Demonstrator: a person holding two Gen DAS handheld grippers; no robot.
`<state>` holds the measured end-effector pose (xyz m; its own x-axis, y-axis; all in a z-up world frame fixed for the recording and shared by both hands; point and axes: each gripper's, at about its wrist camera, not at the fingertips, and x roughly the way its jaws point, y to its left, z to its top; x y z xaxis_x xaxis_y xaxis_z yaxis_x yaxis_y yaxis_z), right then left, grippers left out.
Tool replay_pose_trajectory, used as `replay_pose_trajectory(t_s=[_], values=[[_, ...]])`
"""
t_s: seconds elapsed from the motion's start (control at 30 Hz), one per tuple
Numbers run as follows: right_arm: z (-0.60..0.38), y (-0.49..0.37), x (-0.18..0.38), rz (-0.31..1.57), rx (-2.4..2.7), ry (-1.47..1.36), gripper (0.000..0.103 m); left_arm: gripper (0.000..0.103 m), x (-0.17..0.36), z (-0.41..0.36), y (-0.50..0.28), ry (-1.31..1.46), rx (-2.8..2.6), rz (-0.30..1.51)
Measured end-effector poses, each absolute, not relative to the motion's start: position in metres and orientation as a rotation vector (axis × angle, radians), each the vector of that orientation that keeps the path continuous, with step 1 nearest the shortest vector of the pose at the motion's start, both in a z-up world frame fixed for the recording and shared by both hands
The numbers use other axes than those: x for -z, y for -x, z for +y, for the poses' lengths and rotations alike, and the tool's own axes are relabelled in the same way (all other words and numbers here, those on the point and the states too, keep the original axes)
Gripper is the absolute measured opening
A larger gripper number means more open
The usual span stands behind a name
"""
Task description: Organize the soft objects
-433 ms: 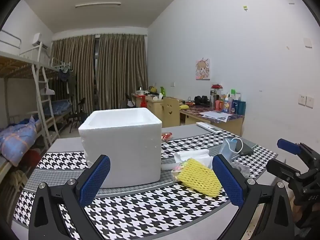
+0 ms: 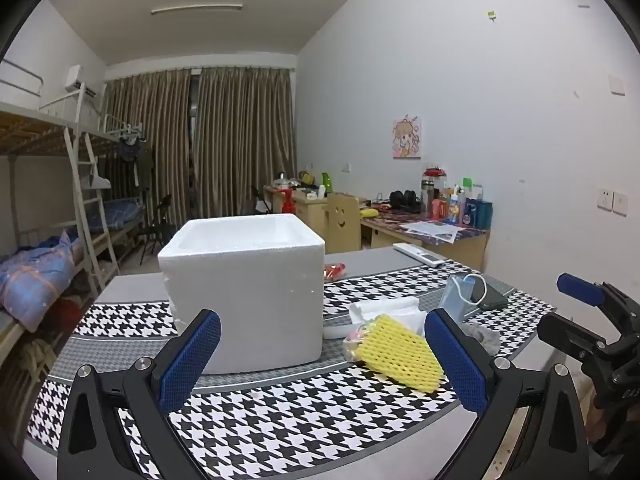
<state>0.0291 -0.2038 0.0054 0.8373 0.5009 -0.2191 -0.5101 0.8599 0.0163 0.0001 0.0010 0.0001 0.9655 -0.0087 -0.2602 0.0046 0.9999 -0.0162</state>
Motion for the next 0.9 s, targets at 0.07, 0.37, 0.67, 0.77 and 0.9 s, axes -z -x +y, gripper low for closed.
replay_pose_trajectory(t_s=[0.07, 0.37, 0.67, 0.77, 0.9], values=[[-0.2039, -0.0293, -0.0064, 0.219, -0.537, 0.043, 0.102, 0.102, 0.0001, 0.0001, 0.0009, 0.012, 0.003, 0.261], [-0.2034, -0.0288, -0.0031, 0.218, -0.535, 0.037, 0.102, 0.102, 0.0025, 0.0011, 0.0017, 0.016, -0.004, 0.268], [-0.2042, -0.0285, -0.0036, 0.219, -0.531, 0.035, 0.102, 0.102, 0.0013, 0.0047, 0.0, 0.028, -0.02, 0.273], [-0.2048, -0.0286, -0.0043, 0.219, -0.534, 0.031, 0.102, 0.102, 0.0011, 0.0042, -0.0004, 0.021, -0.028, 0.272], [-0.2044, -0.0282, -0.0056, 0.218, -0.552, 0.028, 0.102, 0.102, -0.0003, 0.0045, -0.0001, 0.022, -0.027, 0.275]])
